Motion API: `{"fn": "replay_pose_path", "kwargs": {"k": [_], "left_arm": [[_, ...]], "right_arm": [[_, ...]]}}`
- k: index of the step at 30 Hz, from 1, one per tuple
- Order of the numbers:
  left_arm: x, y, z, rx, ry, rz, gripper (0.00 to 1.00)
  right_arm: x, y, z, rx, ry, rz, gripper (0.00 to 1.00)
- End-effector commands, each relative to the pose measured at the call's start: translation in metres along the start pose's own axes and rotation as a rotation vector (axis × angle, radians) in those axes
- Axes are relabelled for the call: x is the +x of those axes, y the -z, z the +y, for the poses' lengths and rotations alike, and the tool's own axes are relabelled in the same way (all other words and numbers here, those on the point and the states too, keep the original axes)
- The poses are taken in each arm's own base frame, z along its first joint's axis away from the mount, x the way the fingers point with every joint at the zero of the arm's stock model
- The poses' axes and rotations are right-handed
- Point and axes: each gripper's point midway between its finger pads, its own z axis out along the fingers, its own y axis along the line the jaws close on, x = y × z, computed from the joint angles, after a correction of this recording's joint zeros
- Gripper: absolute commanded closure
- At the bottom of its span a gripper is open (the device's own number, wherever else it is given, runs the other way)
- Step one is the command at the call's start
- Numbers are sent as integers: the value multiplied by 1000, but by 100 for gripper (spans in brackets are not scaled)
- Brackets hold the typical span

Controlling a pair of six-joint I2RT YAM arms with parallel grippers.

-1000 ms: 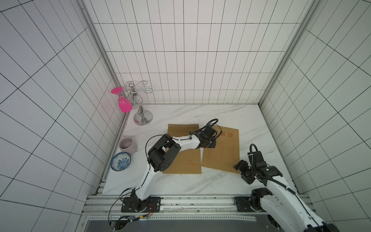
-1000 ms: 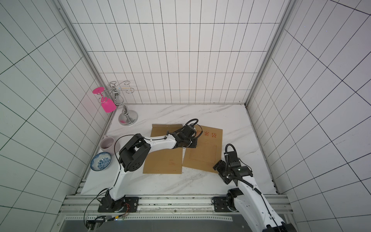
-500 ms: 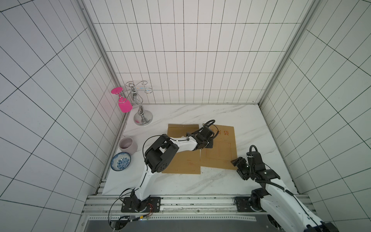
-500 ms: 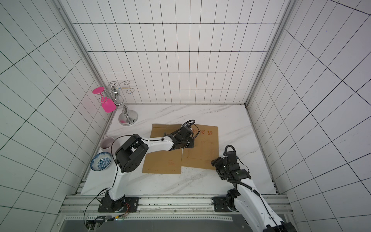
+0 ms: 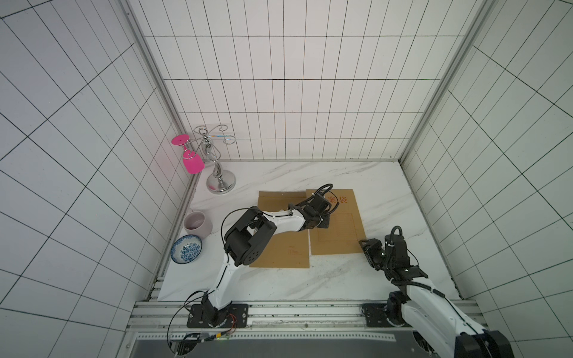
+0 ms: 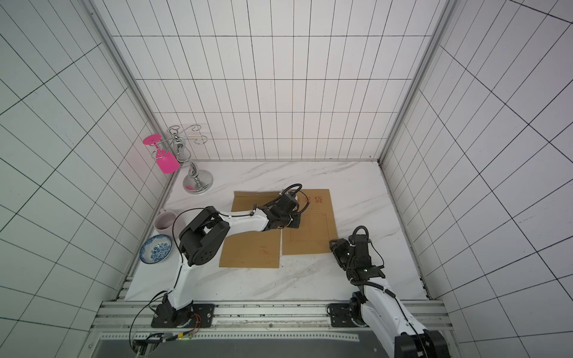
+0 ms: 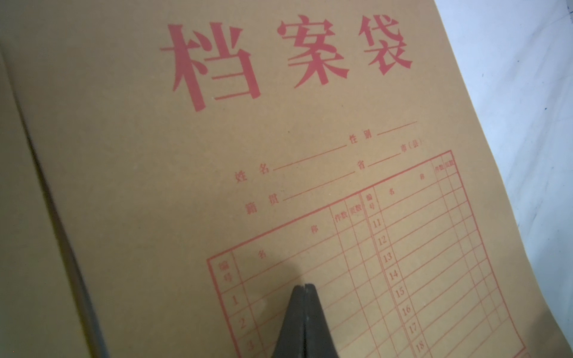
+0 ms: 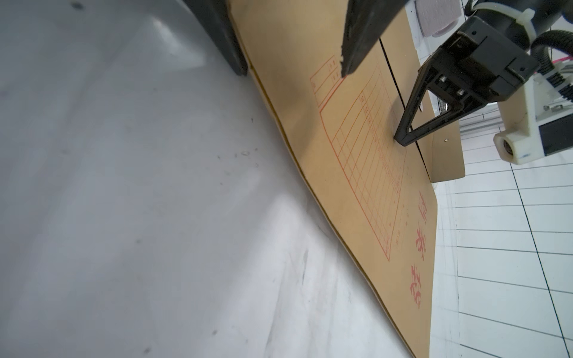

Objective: Open the file bag
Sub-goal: Pick up the file bag from the center of the board.

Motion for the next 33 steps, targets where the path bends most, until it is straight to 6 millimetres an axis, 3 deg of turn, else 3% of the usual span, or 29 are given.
{"fn": "replay_pose_path", "kwargs": {"k": [1, 11, 20, 23, 25, 28, 30, 33], "left_arm": [[46, -22, 14, -36, -47, 149, 100], [39, -20, 9, -26, -85, 140, 100], [23, -6, -9, 26, -41, 112, 100], [-8, 27, -41, 105, -42, 34, 96], [-38, 63, -67, 151, -72, -61, 85], [-81, 125, -96, 174, -131, -223, 81], [-102, 164, -104, 178, -147, -317, 81], [-118, 200, -97, 167, -134, -402, 79]], "right_arm": [[8, -9, -16, 9, -12, 34, 52], [-3, -12, -12, 18, 10, -1, 88], [-16, 15, 9, 9, 120, -65, 100], [-22, 32, 25, 20, 208, -80, 100], [-28, 44, 37, 25, 263, -101, 100], [-35, 62, 56, 28, 350, -118, 100], [-38, 74, 69, 31, 404, -122, 100], [-41, 92, 88, 36, 481, -123, 100]]}}
